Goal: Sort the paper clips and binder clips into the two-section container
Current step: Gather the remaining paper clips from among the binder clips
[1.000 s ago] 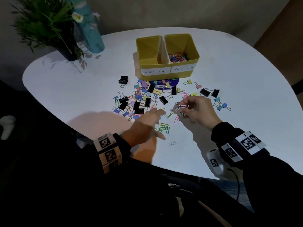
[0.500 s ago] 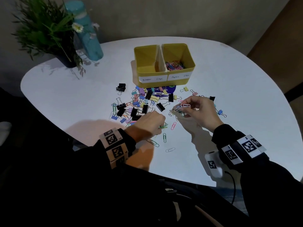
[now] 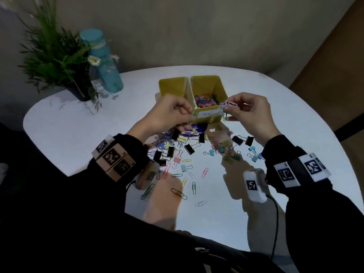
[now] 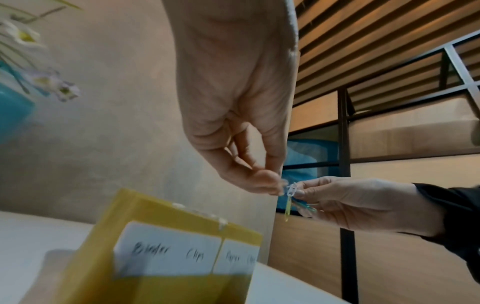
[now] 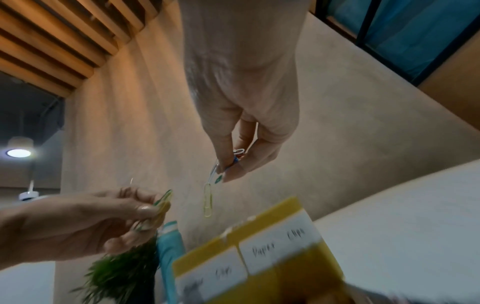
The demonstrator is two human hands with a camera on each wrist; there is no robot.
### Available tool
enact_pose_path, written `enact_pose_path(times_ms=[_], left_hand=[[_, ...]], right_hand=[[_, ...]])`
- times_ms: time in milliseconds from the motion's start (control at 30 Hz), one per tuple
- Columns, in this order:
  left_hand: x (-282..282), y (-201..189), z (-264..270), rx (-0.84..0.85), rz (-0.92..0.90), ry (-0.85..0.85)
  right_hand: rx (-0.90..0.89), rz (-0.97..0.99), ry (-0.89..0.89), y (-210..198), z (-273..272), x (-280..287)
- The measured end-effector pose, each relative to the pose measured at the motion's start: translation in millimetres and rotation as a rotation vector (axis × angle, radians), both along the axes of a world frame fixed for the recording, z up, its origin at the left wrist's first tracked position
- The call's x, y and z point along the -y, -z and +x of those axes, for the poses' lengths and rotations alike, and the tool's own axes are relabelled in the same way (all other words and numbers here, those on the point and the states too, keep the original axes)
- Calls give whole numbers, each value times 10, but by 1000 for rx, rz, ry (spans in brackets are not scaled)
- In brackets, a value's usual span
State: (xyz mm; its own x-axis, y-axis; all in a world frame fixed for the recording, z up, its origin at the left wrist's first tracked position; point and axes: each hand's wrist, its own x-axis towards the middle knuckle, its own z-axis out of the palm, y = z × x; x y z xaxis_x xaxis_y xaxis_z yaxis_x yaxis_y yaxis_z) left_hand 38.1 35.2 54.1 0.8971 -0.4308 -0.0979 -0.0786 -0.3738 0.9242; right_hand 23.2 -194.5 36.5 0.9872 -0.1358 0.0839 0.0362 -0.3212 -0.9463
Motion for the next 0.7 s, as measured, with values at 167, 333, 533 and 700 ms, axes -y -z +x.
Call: enact_pose_path(times_ms=[167,333,533,700], left_hand=[[403,-42,554,56,-38,-198],[682,59,865,57,138,-281],[633,79,789,262,273,-269],[292,96,195,265,186,-147]], right_hand=[[88,-161,118,-79,572,-154],[-35,-440,89,-8,934,-183],[-101,-500,22,-107,857,-100],[-32,-377,-14,11,172,-16]])
